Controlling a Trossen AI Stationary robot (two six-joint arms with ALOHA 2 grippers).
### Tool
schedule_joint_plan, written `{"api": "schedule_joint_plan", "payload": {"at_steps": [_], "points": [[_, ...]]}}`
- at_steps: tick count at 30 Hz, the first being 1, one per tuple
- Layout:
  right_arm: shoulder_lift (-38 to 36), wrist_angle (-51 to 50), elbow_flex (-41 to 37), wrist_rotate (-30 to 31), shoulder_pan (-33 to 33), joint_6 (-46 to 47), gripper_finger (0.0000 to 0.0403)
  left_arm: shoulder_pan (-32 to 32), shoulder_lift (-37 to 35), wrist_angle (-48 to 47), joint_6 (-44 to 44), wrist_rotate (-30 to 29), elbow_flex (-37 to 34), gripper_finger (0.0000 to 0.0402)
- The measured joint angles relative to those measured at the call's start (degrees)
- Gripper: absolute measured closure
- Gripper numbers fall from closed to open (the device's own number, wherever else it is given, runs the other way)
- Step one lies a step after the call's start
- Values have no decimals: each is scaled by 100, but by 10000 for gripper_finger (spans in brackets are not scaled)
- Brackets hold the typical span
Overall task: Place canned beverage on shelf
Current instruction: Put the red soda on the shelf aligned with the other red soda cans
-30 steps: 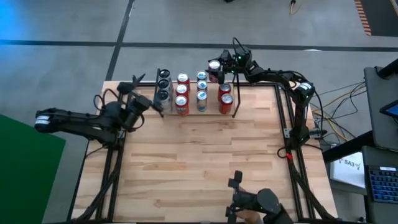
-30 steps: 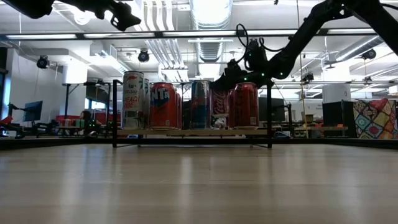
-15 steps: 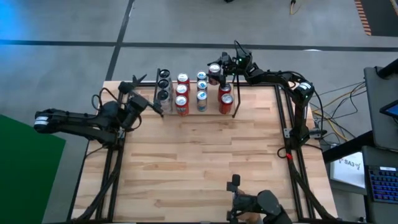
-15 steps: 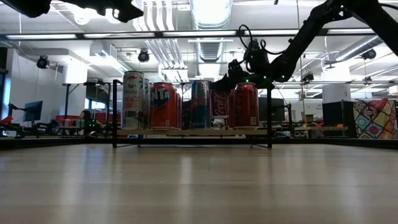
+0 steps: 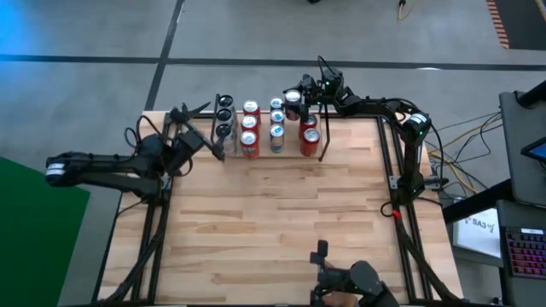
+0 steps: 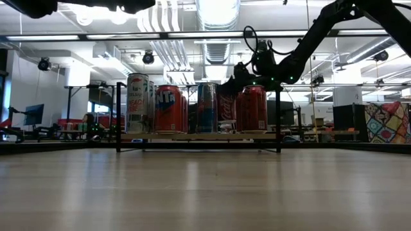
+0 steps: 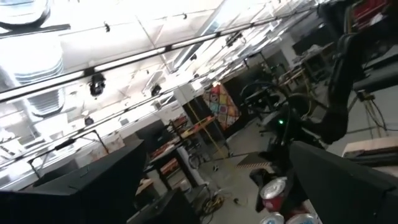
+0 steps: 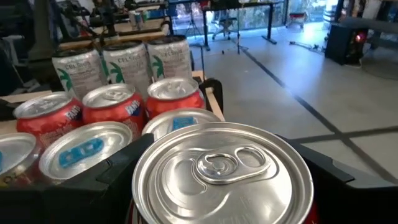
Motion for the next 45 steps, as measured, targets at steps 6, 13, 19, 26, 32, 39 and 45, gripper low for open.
{"api": "schedule_joint_plan", "payload": {"at_steps": [6, 13, 19, 26, 32, 39, 45], "points": [[-2, -65, 0, 158, -1, 185, 120, 452, 5, 2, -166, 104, 0, 18], [-17, -178, 9, 229, 9, 20, 120, 524, 9, -96, -194, 109, 0, 18], [-17, -177, 9, 201, 17, -26, 115, 524, 9, -120, -190, 109, -2, 18], [-246, -344, -9, 205, 20, -154, 120, 537, 50, -315, -358, 583, -9, 18], [-993, -819, -9, 269, 24, -364, 117, 631, 222, -367, -708, 1337, 43, 18], [-2080, -1095, -9, 280, 400, -349, 119, 640, 584, -440, -1294, 1655, 138, 18], [-2726, -1580, -28, 340, 1259, -414, 119, 636, 1074, -325, -1722, 1919, 133, 18]]}}
